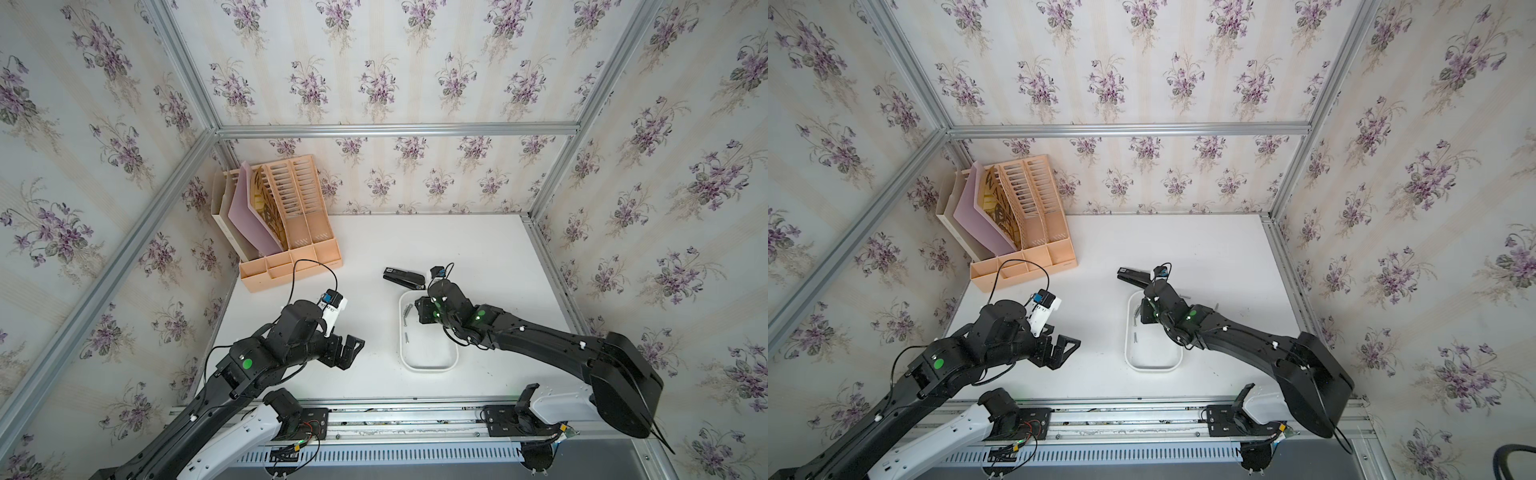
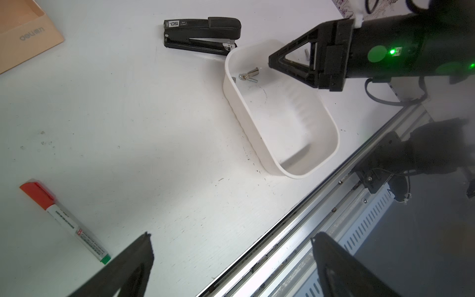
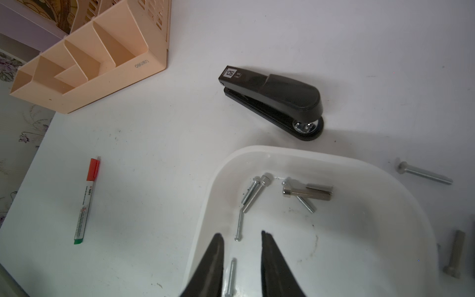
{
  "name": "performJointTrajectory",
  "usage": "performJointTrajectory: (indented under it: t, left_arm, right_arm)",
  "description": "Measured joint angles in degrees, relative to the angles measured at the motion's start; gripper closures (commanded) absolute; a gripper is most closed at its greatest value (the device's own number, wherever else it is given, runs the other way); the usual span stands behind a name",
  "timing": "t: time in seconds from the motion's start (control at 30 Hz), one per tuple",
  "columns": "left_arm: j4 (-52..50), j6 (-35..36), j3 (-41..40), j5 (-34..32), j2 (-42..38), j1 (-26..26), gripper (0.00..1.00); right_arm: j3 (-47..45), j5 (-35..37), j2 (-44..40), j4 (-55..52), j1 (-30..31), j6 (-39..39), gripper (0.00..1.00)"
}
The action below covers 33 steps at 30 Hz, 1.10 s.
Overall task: Take out the screws from the storage box
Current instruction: Pick up the screw from the storage box.
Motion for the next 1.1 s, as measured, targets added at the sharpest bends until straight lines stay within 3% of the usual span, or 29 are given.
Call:
performJointTrajectory:
  t: [0.2, 1.1]
  left_arm:
    - [0.0, 0.0, 0.0, 0.1, -0.2, 0.0, 0.01]
    - [0.0, 0.0, 0.0, 0.2, -0.5, -0.3, 0.01]
  right_arm:
    - [2.7, -1.9, 5.6, -0.2, 0.7, 1.4, 0.70]
    - [12.5, -1.8, 21.7, -8.1, 0.3, 2.9, 0.78]
